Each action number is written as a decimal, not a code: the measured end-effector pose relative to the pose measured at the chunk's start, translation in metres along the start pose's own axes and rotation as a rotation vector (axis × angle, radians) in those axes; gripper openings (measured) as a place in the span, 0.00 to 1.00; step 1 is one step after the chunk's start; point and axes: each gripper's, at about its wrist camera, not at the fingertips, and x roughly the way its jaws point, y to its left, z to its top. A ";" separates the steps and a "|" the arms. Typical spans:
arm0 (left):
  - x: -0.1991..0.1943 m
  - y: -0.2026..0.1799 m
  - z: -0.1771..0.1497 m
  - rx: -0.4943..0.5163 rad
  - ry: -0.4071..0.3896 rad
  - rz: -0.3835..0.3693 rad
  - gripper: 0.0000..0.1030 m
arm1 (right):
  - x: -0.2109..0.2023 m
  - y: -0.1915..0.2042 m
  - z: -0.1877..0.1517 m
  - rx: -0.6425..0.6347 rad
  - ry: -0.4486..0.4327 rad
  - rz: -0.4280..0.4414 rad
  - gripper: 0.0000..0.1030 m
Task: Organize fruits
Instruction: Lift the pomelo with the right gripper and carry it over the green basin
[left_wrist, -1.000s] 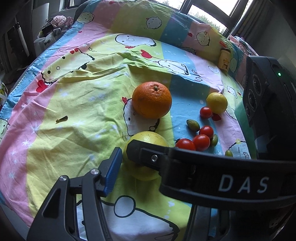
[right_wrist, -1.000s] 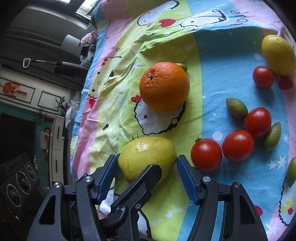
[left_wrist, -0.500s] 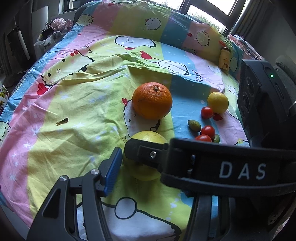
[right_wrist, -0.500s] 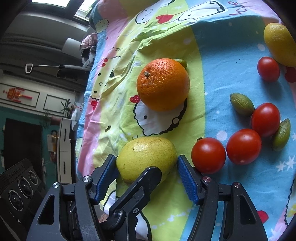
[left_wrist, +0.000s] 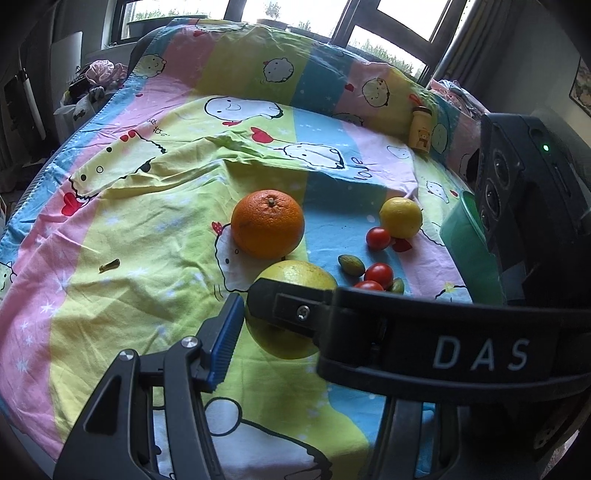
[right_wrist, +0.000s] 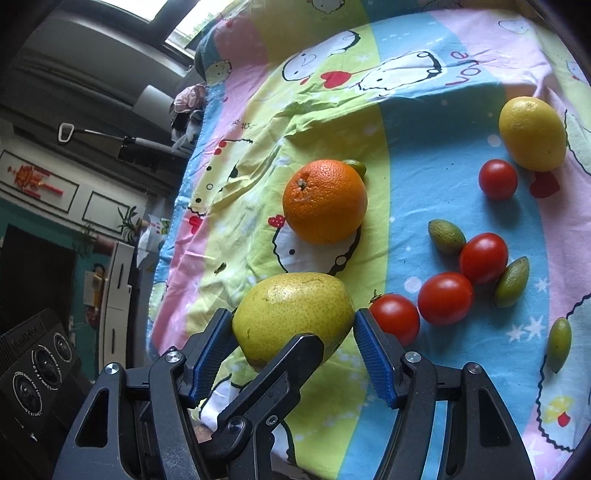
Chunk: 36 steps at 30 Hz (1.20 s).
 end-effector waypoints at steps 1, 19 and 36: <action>-0.001 -0.001 0.000 0.003 -0.004 -0.002 0.54 | -0.001 0.000 0.000 -0.002 -0.004 -0.003 0.67; -0.019 -0.020 0.005 0.042 -0.103 -0.047 0.54 | -0.034 0.011 -0.004 -0.061 -0.108 -0.032 0.67; -0.035 -0.056 0.016 0.114 -0.170 -0.083 0.53 | -0.078 0.009 -0.006 -0.084 -0.224 -0.047 0.67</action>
